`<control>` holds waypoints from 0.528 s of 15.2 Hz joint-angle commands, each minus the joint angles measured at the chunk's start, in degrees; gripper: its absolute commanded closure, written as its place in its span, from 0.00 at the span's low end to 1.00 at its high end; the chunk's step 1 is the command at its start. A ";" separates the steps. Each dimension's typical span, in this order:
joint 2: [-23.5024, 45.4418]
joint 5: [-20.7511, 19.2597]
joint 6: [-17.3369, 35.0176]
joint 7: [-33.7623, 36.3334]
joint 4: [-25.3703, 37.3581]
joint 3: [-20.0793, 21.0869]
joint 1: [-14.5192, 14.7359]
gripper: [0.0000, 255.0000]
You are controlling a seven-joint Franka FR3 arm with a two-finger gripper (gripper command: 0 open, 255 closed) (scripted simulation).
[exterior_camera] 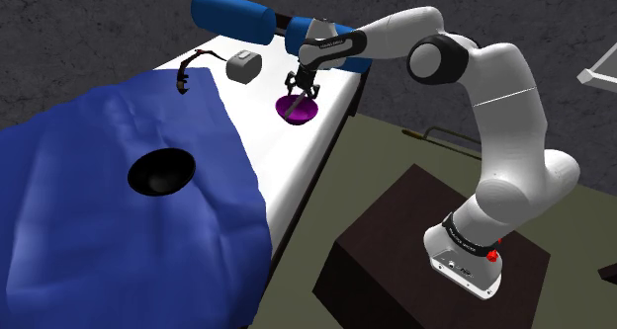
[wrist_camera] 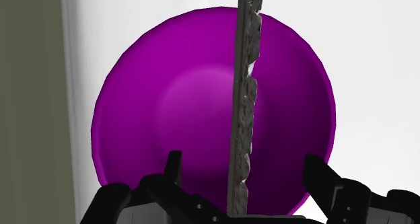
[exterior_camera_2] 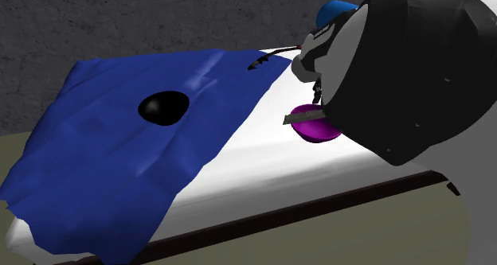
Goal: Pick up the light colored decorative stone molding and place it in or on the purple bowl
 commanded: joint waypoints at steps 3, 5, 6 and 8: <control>-1.47 0.13 -0.85 -0.06 -0.64 0.12 -0.28 0.00; -4.26 0.41 -2.70 -0.19 -1.60 0.36 -0.82 0.00; -5.30 0.52 -3.48 -0.25 -1.86 0.45 -1.02 0.00; -5.30 0.52 -3.48 -0.25 -1.87 0.45 -1.02 0.00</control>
